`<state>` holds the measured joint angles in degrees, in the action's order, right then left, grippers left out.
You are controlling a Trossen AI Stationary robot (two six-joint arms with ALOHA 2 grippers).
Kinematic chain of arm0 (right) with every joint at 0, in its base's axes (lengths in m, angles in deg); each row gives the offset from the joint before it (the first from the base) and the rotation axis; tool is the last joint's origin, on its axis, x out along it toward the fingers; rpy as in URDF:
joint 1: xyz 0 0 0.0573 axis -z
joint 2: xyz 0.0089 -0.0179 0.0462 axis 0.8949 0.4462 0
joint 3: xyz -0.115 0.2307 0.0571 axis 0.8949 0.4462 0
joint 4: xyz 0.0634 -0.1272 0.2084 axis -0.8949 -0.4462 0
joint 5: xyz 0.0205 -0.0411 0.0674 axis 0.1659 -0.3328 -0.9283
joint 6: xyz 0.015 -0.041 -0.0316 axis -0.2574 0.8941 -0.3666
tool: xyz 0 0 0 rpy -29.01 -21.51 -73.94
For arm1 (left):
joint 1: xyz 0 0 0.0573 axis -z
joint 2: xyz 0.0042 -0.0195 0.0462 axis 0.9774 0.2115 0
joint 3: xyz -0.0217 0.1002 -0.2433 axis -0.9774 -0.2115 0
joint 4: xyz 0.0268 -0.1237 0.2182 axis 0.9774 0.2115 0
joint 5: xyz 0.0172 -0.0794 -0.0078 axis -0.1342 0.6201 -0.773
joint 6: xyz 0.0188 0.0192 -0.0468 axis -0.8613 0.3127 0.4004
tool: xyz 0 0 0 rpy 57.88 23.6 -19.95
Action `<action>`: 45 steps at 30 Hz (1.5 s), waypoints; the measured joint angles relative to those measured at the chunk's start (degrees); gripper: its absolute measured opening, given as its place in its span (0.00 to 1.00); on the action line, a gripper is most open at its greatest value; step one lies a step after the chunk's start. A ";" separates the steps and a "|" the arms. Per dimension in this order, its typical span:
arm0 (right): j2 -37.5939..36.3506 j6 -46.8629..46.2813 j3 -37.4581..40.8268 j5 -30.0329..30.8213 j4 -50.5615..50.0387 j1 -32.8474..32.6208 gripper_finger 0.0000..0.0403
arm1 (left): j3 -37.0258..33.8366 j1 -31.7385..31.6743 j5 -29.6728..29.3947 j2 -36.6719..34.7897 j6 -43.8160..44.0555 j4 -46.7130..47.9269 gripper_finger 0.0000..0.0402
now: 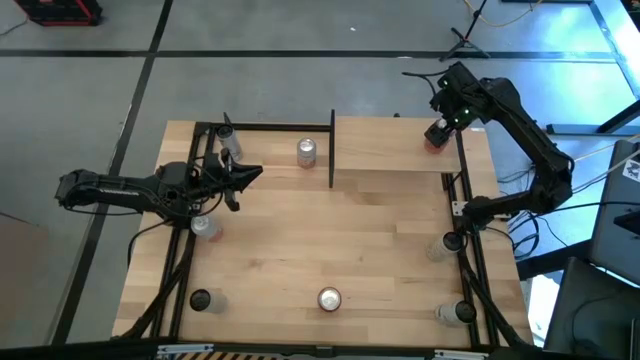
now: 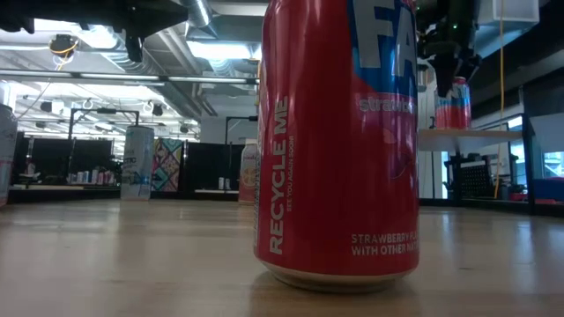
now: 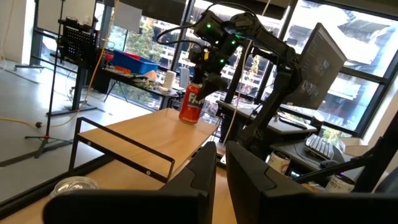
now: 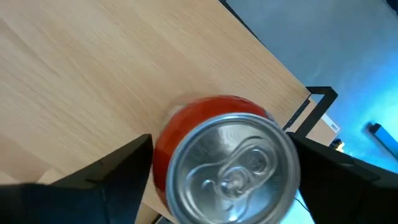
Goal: Place canned beverage on shelf
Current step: Put the top red soda can on the shelf, then put the red soda can on the shelf aligned with the red soda can
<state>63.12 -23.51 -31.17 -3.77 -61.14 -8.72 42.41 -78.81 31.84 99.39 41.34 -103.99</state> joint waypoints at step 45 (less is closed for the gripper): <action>11.48 -30.56 -17.77 -11.41 25.08 -62.08 0.92 | 3.43 2.39 12.08 6.46 0.44 -1.34 0.33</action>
<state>74.60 -54.07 -48.94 -15.18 -36.06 -70.79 45.85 -76.41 43.92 105.84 41.77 -105.33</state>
